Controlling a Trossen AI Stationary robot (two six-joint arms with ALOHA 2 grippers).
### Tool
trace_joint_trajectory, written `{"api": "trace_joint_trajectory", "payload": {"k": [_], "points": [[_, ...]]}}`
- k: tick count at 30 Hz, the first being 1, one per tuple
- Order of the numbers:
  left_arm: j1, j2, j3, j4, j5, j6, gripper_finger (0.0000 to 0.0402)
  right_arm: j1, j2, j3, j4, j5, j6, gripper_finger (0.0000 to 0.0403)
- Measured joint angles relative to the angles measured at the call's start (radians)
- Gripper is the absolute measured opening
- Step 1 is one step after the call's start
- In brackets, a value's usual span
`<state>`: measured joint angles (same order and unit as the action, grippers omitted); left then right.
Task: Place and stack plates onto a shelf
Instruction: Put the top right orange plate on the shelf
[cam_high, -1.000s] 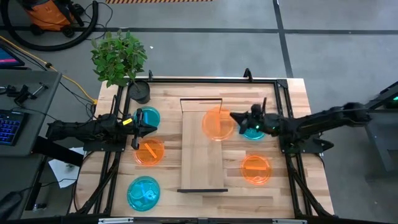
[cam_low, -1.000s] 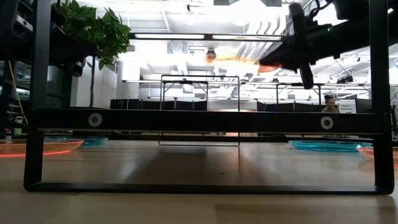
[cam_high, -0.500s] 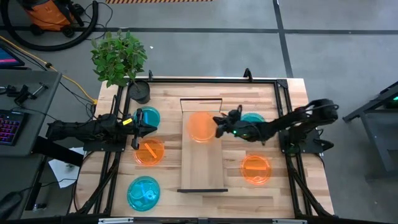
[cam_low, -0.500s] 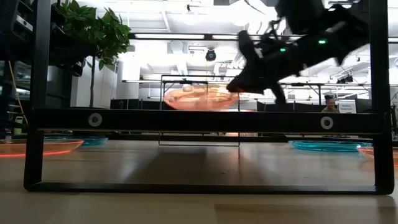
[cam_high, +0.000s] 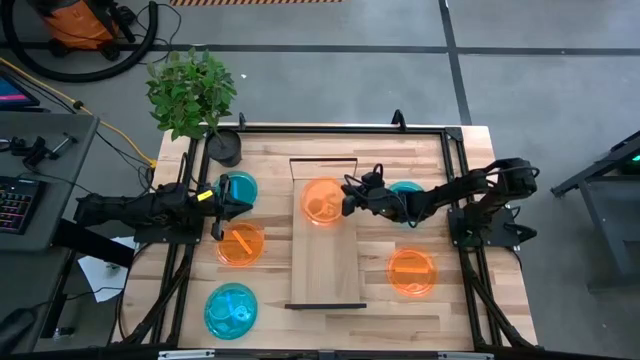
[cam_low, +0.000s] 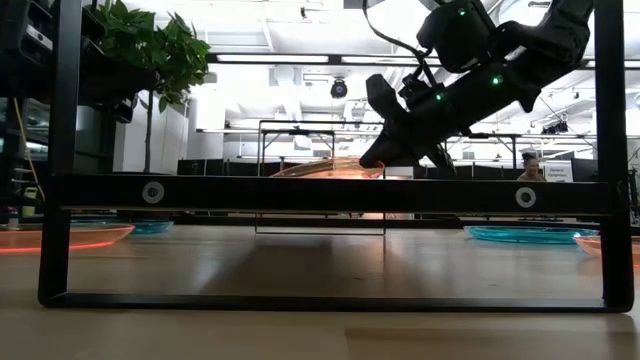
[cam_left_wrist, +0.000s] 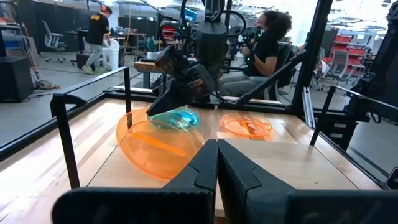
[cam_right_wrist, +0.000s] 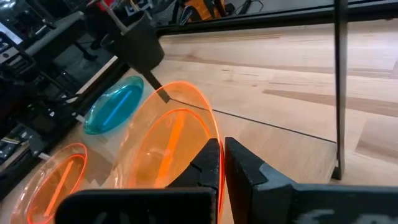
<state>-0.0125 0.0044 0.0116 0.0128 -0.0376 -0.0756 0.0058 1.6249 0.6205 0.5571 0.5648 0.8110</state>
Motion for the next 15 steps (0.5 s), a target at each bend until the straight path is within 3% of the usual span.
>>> {"api": "trace_joint_trajectory", "payload": {"k": [10,15], "points": [[0.000,0.000,0.000,0.000,0.000,0.000,0.0001,-0.001,0.000,-0.001,-0.050,-0.016,0.000,0.0002],[0.000,0.000,0.000,0.000,0.000,0.000,0.0001,-0.010,0.000,-0.001,-0.044,-0.015,-0.007,0.0037]]}}
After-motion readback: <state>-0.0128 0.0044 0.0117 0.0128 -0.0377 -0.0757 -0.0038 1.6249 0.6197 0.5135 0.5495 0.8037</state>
